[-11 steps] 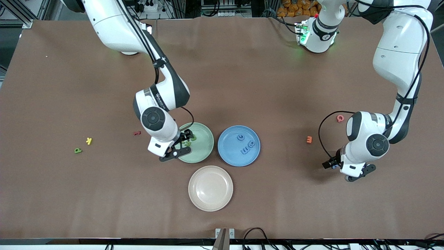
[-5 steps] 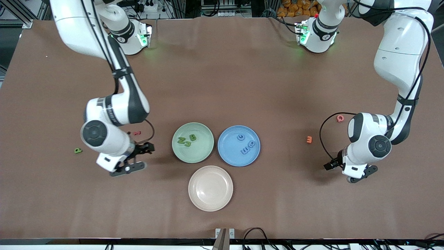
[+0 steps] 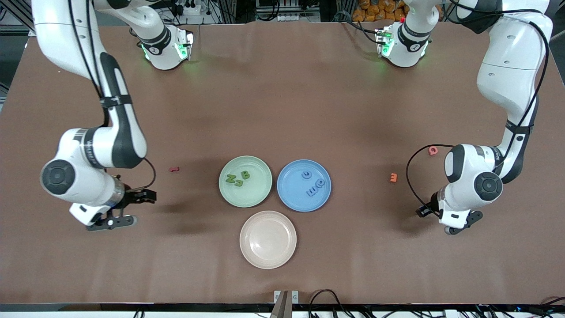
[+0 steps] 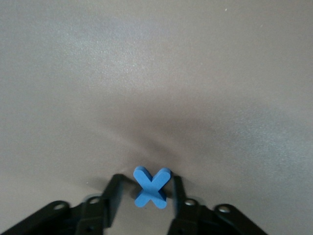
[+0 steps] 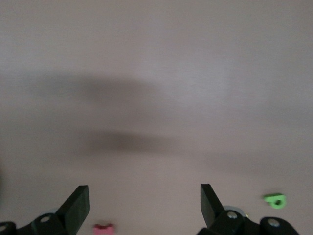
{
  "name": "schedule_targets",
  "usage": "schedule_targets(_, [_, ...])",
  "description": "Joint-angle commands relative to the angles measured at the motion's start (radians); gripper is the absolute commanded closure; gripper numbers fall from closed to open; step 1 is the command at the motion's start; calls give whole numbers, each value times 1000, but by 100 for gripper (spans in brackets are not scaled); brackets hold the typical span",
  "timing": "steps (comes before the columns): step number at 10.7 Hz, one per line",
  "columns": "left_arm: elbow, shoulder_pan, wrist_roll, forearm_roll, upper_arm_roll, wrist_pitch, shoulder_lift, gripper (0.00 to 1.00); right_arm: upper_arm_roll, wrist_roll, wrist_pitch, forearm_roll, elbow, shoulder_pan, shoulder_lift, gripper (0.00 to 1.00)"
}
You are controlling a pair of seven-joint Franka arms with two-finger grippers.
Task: Sort letters by color into matching plates
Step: 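Move the right gripper toward the yellow letters while the left gripper lowers to X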
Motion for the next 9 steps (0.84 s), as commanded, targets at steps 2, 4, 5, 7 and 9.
schedule_targets(2, [12,12,23,-21,-6,4,12,100,-26,-111,-10,-8,-8,-105,-17,0])
schedule_targets(4, [14,12,21,-21,-9,4,4,100,-26,-151,-10,-2,-8,-174,-19,0])
schedule_targets(5, [14,9,20,-21,-14,3,0,100,-26,-165,-6,2,-8,-206,-19,0])
schedule_targets(7, [21,-5,-21,-23,-37,-2,-20,100,-25,-179,4,7,-8,-255,-17,0])
schedule_targets(9, [23,-26,-127,-23,-80,-25,-39,100,-26,-156,39,10,-18,-282,-15,0])
